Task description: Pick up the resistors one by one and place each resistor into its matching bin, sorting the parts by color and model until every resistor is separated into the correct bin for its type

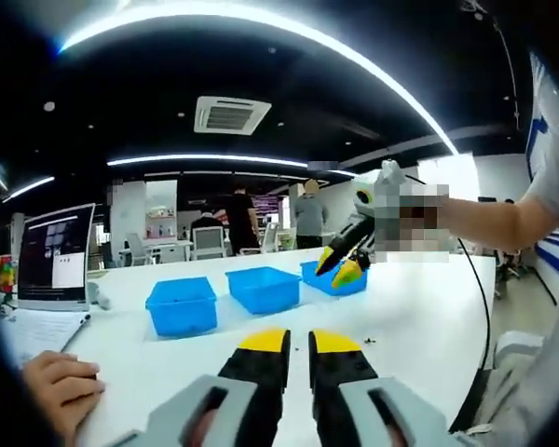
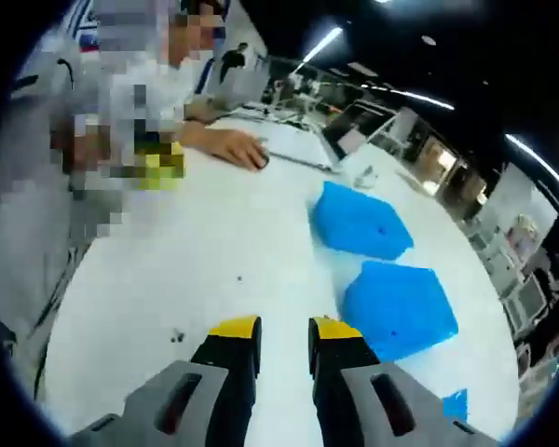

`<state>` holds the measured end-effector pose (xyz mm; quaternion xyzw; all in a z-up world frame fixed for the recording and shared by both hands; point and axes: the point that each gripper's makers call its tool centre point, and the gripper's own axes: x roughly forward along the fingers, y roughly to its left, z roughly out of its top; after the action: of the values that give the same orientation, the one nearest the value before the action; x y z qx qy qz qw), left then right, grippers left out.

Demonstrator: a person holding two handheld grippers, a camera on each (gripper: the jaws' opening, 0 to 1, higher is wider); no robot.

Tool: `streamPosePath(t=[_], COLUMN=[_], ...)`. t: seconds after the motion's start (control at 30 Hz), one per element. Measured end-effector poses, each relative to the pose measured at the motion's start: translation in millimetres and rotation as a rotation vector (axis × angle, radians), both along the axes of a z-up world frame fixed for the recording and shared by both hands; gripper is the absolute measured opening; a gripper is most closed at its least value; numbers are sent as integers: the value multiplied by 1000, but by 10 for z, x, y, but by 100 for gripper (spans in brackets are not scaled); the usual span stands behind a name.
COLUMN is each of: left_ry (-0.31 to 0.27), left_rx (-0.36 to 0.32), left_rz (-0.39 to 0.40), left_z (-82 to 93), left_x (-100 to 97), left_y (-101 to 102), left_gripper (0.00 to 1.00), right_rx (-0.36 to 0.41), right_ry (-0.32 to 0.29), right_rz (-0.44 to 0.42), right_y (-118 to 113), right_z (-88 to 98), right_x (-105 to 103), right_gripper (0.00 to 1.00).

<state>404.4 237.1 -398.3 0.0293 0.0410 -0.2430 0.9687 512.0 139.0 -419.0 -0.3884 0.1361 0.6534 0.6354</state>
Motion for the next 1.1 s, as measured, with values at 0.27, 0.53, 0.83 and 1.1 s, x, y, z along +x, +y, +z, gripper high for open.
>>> streamPosePath(t=[0.27, 0.53, 0.83, 1.1], left_ry=[-11, -7, -2, 5], left_rx=[3, 8, 8, 6], left_rz=[-13, -31, -34, -20], left_z=[12, -32, -60, -91], left_x=[13, 2, 5, 27], left_y=[-78, -132, -132, -81], left_gripper=[11, 11, 12, 12], right_rx=[-187, -265, -270, -285], right_ry=[53, 101, 113, 121], right_rz=[105, 144, 152, 182], right_y=[-186, -263, -240, -178], right_z=[-284, -522, -585, -640], right_x=[-325, -533, -561, -617], right_gripper=[13, 6, 7, 7])
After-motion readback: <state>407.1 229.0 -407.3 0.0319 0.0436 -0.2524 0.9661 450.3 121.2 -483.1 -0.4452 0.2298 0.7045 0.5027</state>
